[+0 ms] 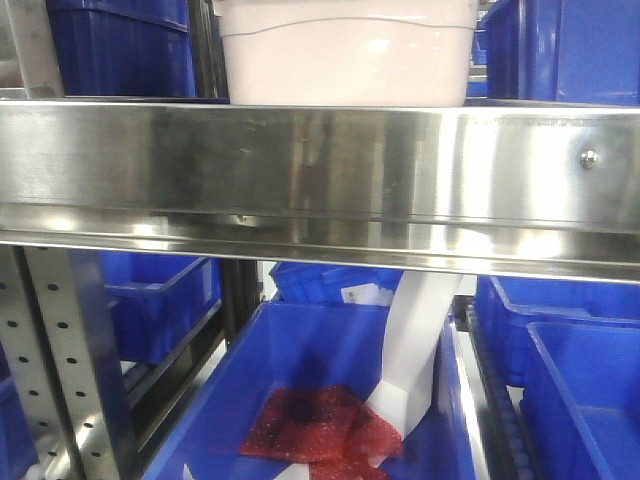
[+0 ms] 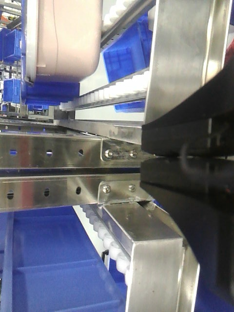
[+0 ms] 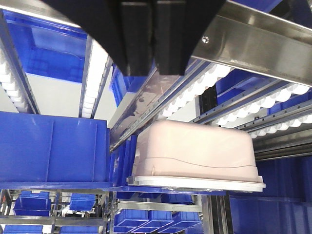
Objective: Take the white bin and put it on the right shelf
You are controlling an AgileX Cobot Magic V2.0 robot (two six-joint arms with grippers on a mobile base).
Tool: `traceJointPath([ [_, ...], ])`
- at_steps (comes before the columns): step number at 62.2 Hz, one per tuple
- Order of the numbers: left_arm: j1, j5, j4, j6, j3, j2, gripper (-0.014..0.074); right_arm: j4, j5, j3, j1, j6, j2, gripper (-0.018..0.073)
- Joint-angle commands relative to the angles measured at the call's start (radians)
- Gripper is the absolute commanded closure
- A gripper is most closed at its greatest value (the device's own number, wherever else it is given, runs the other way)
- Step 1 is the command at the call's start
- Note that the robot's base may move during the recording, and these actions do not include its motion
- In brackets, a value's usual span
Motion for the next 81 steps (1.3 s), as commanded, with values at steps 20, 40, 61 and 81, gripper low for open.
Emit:
traceJointPath([
  [20, -0.007, -0.218, 0.002, -0.007, 0.324, -0.233, 0.0713, 0.029, -0.078, -0.025, -0.001, 0.001, 0.013, 0.0489],
  [40, -0.009, -0.079, -0.017, -0.009, 0.347, -0.363, 0.0713, 0.029, -0.074, -0.025, -0.001, 0.001, 0.014, 0.0489],
  [61, -0.009, -0.079, -0.017, -0.009, 0.347, -0.363, 0.0713, 0.029, -0.074, -0.025, -0.001, 0.001, 0.014, 0.0489],
  [81, -0.009, -0.079, -0.017, -0.009, 0.347, -0.363, 0.0713, 0.029, -0.074, -0.025, -0.001, 0.001, 0.014, 0.0489],
])
